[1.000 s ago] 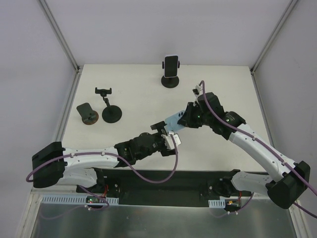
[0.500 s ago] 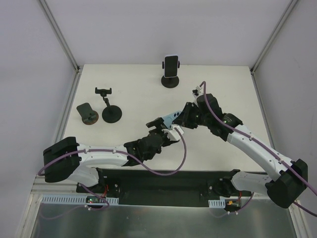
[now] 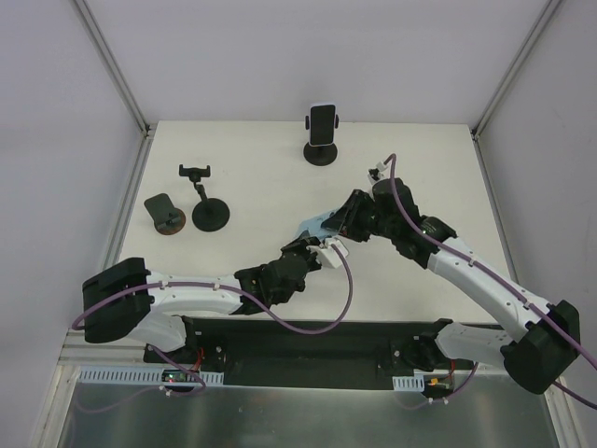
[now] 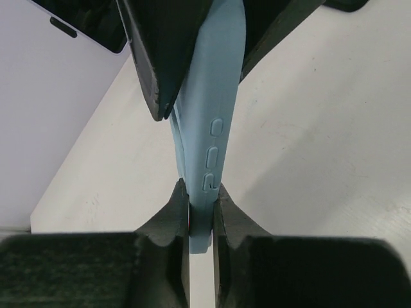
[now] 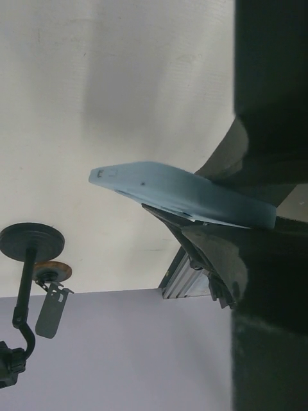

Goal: Remove the phone from the phone stand

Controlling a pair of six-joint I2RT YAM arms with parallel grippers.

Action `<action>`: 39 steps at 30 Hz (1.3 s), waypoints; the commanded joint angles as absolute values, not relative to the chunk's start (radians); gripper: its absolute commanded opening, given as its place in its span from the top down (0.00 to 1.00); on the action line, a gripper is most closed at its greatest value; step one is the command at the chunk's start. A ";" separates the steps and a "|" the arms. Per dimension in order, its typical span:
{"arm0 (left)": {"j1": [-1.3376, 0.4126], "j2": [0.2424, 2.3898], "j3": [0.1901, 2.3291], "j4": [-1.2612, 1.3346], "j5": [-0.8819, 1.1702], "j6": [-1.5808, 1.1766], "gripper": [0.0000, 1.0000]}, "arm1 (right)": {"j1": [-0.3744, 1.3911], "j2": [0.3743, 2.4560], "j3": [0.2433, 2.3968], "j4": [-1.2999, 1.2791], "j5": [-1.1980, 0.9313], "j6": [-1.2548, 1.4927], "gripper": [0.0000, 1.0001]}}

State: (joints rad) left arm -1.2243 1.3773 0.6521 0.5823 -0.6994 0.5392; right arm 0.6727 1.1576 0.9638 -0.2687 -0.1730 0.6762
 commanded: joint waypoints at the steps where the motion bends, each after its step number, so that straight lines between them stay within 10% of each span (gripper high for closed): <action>1: -1.216 1.333 0.680 0.611 -0.686 0.451 1.00 | 0.673 1.094 0.968 -0.178 -0.184 0.574 0.67; 11: -1.213 1.232 0.666 0.529 -0.480 0.278 1.00 | 0.669 1.026 0.997 -0.178 -0.077 0.367 0.01; 39: -0.862 1.173 0.658 0.594 0.264 -0.350 1.00 | 0.756 0.940 0.732 0.232 -0.029 0.109 0.04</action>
